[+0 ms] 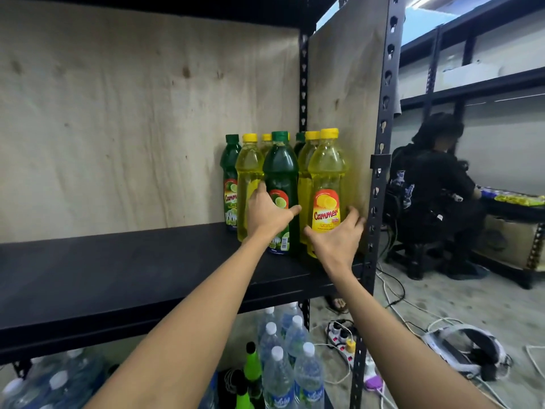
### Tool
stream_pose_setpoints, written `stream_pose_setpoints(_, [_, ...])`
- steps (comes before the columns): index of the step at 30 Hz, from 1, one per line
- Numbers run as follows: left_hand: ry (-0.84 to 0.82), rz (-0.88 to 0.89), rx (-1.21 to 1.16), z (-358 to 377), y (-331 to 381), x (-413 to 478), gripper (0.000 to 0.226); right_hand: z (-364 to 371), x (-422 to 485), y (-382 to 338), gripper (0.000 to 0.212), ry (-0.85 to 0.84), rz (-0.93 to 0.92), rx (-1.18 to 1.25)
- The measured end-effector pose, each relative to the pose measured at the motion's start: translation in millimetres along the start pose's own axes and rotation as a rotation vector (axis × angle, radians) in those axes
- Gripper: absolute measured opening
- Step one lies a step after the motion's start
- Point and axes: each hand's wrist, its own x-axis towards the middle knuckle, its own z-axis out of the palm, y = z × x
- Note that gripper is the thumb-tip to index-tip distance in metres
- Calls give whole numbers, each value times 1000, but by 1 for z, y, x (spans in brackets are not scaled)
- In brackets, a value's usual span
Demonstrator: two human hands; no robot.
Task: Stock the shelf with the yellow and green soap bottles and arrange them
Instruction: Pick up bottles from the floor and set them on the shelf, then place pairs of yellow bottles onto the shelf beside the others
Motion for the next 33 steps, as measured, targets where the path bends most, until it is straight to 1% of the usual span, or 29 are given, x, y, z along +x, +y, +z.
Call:
stream_pose_setpoints(4, [-76,-7,28,-11,-5,-15,112,-14,-11,-8,106,-57,23,-15])
stream_pose_setpoints(7, [-69,25,-2,-34,-18,-49,102,-29,-40,-17,104,-57,-10,-6])
stream_pose_setpoints(9, [-21,68,-88,-59,-33,-85,91,-38,-71,-22,96,-55,-53,4])
stream_pose_setpoints(11, [66,114,-165,-89,-55,-131,77,-44,-107,-25,85,-97,-76,26])
stream_pose_setpoints(13, [174,148,-191,-120,-84,-183,63,-44,-147,-24,73,-186,-84,50])
stream_pose_setpoints(15, [269,116,-166,-148,-120,-235,53,-37,-191,-16,62,-312,-106,66])
stream_pose_setpoints(18, [407,-79,-92,-178,-192,-300,49,-15,-263,2,48,-573,-92,3])
stream_pose_setpoints(20, [478,-292,-51,-193,-247,-334,48,0,-308,20,44,-749,-51,-86])
stream_pose_setpoints(23, [511,-649,12,-209,-329,-382,31,17,-369,51,46,-991,20,-271])
stream_pose_setpoints(25, [487,-853,-30,-220,-381,-414,28,26,-407,70,46,-1133,34,-353])
stream_pose_setpoints(28, [381,-1116,-7,-234,-445,-460,28,43,-463,87,46,-1332,41,-444])
stream_pose_setpoints(31, [382,-1290,57,-250,-492,-490,34,65,-512,97,46,-1423,83,-467])
stream_pose_setpoints(33, [335,-1364,127,-259,-519,-500,40,81,-542,108,45,-1450,99,-499])
